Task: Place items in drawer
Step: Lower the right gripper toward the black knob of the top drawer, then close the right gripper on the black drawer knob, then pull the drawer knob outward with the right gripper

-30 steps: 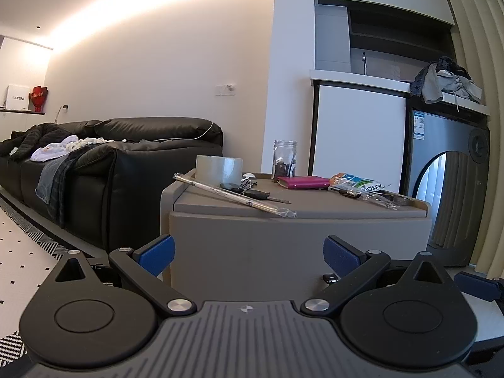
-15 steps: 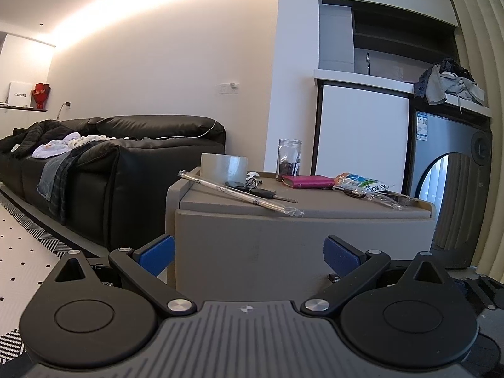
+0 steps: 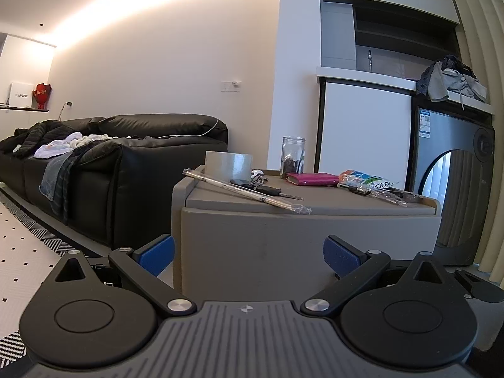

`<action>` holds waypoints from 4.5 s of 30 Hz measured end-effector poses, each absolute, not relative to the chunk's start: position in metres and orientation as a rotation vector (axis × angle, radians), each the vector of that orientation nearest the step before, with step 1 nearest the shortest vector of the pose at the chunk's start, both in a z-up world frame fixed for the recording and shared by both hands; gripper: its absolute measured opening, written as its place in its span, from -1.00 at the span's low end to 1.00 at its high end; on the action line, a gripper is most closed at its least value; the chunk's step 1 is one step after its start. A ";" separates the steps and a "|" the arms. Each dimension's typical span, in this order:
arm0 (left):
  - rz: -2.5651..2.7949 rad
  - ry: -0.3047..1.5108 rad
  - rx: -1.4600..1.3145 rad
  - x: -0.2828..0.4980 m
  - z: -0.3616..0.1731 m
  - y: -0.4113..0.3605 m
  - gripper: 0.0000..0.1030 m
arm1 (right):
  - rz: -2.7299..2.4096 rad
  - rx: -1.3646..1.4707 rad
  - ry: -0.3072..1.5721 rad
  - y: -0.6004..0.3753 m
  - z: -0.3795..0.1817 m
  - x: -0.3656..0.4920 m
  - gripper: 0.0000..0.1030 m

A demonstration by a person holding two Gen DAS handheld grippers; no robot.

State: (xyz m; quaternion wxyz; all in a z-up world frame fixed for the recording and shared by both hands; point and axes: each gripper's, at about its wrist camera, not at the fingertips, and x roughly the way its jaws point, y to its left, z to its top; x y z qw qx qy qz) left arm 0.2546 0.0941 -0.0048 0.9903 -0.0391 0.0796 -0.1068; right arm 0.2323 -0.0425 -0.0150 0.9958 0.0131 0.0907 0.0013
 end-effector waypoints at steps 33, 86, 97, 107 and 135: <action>-0.243 0.188 -0.061 0.258 -0.011 0.085 1.00 | -0.051 -0.036 0.193 -0.029 -0.052 0.276 -0.28; -0.217 0.214 -0.054 0.269 -0.020 0.086 1.00 | -0.076 0.033 0.217 -0.035 -0.058 0.291 -0.58; -0.191 0.217 -0.049 0.271 -0.021 0.087 1.00 | -0.087 0.026 0.210 -0.034 -0.054 0.293 -0.65; -0.196 0.216 -0.046 0.270 -0.021 0.087 1.00 | -0.093 0.042 0.212 -0.034 -0.053 0.293 -0.66; -0.195 0.213 -0.049 0.270 -0.019 0.089 1.00 | -0.091 0.053 0.227 -0.035 -0.049 0.286 -0.67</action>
